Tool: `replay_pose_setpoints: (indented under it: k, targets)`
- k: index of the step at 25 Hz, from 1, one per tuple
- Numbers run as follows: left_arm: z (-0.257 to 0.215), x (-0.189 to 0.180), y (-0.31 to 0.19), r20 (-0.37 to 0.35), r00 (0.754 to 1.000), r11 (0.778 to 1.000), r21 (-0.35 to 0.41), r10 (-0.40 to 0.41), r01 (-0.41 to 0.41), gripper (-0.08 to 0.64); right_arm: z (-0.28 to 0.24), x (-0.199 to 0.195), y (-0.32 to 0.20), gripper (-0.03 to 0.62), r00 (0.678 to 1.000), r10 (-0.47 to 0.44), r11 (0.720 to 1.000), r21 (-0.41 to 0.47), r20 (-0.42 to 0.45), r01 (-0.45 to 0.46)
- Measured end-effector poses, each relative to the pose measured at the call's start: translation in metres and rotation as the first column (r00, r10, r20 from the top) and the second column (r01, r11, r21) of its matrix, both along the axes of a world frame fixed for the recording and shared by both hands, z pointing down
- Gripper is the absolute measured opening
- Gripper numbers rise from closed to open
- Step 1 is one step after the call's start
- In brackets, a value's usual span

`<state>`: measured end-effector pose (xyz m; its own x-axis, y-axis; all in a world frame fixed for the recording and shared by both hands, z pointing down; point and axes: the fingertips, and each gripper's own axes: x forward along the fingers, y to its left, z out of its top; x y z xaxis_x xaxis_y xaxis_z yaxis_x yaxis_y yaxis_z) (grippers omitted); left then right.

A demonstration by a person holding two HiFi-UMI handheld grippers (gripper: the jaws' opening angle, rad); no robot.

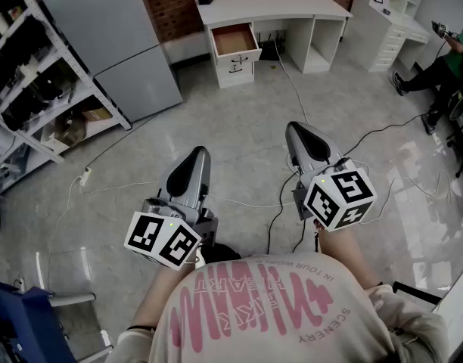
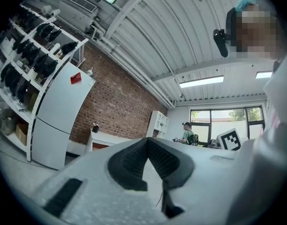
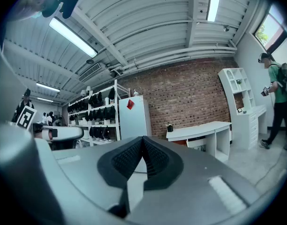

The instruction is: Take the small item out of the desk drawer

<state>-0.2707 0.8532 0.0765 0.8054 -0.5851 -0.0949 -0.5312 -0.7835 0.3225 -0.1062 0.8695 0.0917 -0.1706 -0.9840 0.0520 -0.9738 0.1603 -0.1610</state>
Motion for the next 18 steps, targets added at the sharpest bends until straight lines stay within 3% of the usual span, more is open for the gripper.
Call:
replay_pose_setpoints:
  k: [8,18]
  targets:
    - [0.013,-0.011,-0.024,-0.020,1.000,1.000,-0.015,-0.006,0.006,0.003,0.009,-0.012,-0.018,0.011,0.998,0.020,1.000,-0.014,-0.065,-0.021]
    - [0.013,-0.040,-0.104,-0.055,0.998,0.999,-0.034,-0.003,0.002,0.003,0.004,-0.035,-0.084,0.011,0.998,0.061,0.998,-0.023,-0.021,-0.062]
